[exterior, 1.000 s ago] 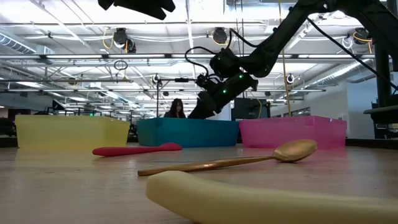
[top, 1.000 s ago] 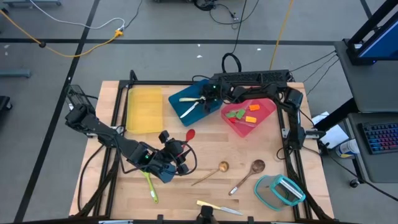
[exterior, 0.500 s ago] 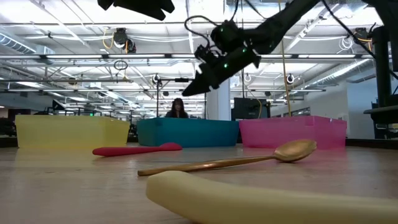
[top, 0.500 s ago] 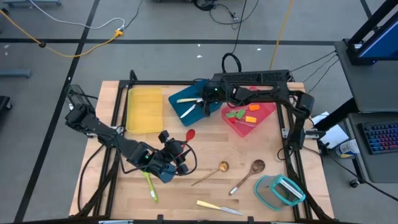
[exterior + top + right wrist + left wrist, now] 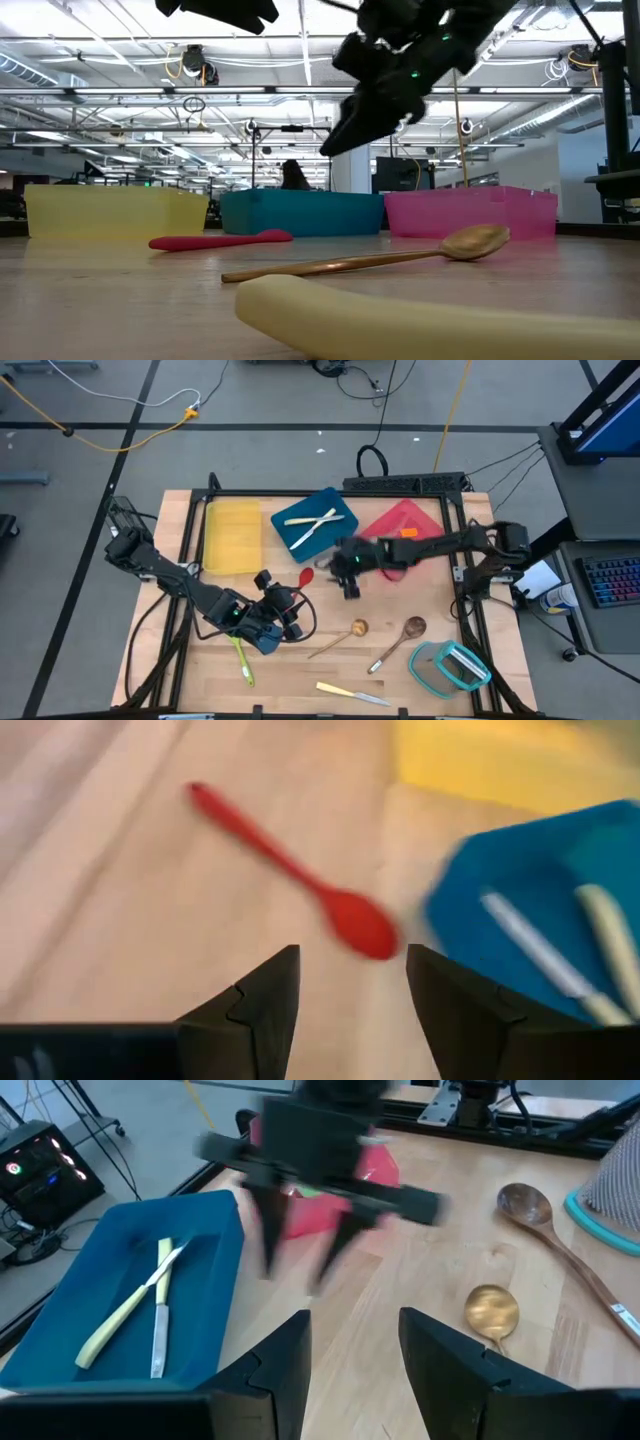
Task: Pick & Place Kitchen Items
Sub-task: Put the yellow knife into the blue bin
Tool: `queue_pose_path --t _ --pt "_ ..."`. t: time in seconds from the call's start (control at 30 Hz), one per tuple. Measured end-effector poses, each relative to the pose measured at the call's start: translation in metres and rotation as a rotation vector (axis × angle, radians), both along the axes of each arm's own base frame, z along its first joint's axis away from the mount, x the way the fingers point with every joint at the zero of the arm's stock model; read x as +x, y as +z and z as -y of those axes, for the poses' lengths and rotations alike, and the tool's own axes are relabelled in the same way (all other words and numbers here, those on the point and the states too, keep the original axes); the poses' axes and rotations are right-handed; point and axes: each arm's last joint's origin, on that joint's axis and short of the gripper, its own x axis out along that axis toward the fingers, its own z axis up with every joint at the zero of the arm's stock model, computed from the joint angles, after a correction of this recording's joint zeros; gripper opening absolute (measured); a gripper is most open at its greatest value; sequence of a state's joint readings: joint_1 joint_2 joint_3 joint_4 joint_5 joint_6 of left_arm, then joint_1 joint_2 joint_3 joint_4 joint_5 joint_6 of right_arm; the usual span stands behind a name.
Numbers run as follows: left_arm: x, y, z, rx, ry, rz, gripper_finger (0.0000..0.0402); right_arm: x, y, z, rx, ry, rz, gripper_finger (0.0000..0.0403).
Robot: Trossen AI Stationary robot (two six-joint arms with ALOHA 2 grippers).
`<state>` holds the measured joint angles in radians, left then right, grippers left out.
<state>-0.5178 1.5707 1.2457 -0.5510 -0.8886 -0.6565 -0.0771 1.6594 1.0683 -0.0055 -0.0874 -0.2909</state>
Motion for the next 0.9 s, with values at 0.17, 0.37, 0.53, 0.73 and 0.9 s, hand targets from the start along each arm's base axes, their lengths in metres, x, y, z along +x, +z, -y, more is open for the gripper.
queue_pose_path --t 0.17,0.37,0.53,0.73,0.9 --pt "0.000 0.000 0.001 0.000 -0.003 0.000 0.0159 -0.025 -0.014 -0.051 0.040 0.013 -0.049 0.0181" --pt "0.000 0.000 0.001 -0.006 0.002 0.005 0.0159 -0.051 -0.032 -0.099 0.204 0.027 -0.077 0.0181" --pt "0.000 0.000 0.001 -0.011 0.003 0.012 0.0159 -0.063 -0.036 -0.133 0.320 0.066 -0.031 0.0181" --pt "0.001 0.002 0.001 -0.021 0.002 0.030 0.0159 -0.079 -0.033 -0.172 0.295 0.044 0.032 0.0180" --pt "0.002 0.002 0.002 -0.049 0.005 0.037 0.0159 -0.087 -0.042 -0.199 0.360 0.040 0.046 0.0180"
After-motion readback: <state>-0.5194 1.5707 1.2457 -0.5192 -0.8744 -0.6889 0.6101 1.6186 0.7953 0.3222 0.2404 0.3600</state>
